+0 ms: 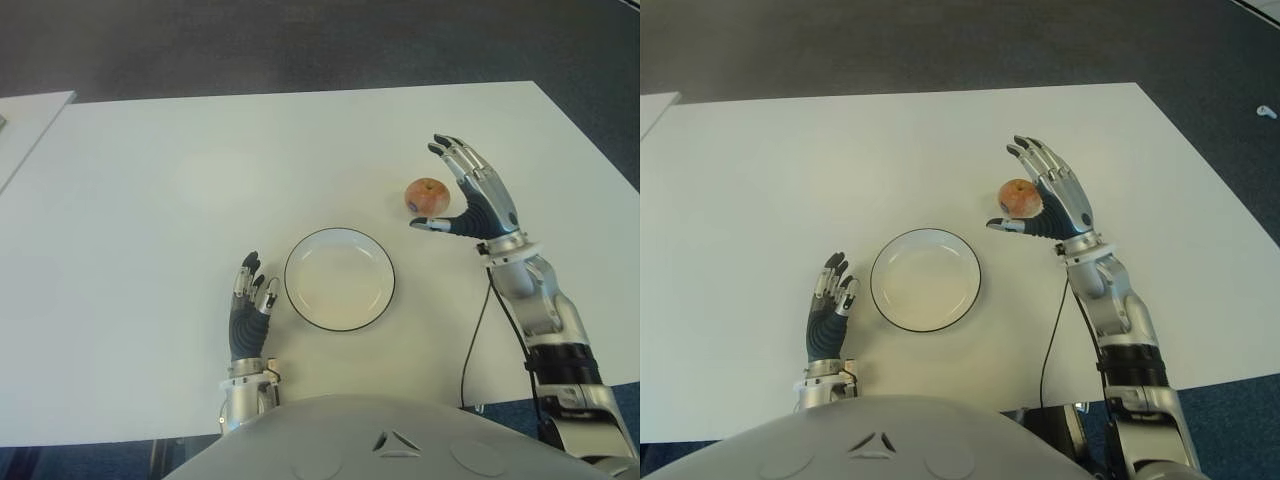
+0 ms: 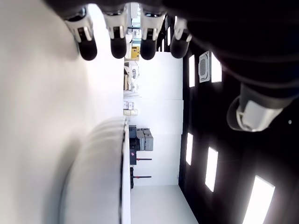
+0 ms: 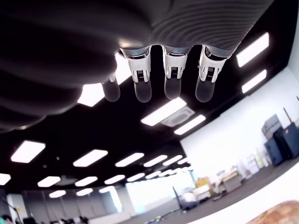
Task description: Put the apples into the plate.
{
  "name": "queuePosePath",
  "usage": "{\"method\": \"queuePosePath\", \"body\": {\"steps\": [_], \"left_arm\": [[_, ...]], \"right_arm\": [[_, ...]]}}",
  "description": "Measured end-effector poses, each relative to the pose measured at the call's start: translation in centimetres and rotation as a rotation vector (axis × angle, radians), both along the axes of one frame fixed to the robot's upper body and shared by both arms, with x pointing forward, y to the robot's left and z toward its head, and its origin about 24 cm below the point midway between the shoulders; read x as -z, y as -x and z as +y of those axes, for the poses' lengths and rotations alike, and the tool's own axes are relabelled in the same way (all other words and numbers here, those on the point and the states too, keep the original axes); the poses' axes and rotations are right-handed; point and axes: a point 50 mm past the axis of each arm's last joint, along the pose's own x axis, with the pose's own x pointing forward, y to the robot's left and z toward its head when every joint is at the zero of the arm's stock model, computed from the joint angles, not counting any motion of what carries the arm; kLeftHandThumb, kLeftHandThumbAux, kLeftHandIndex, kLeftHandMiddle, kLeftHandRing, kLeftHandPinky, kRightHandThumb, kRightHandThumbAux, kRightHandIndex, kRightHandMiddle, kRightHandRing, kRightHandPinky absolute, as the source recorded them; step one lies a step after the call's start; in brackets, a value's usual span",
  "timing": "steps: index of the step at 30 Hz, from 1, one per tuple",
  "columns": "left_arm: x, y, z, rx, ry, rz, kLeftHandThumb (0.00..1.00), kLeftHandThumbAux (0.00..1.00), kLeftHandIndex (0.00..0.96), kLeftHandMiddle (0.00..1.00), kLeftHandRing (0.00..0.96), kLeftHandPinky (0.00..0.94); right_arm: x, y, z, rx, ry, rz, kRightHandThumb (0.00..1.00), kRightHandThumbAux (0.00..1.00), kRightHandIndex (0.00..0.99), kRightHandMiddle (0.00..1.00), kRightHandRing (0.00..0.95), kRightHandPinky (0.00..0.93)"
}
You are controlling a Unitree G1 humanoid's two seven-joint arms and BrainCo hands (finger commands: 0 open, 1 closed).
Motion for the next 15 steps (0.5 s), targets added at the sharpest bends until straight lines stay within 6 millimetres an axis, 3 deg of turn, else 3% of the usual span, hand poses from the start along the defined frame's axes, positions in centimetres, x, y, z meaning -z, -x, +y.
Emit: {"method": "queuePosePath", "body": {"steps": [15], "left_arm": [[-0.1, 0.0, 0.0, -0.02, -0.001, -0.005, 0.074, 0.429, 0.0, 0.0, 0.0, 0.0]], "right_arm": [[0.6, -4.5, -0.4, 0.033, 0.165, 0.063, 0.282, 0.206, 0.0, 0.0, 0.0, 0.0]]}}
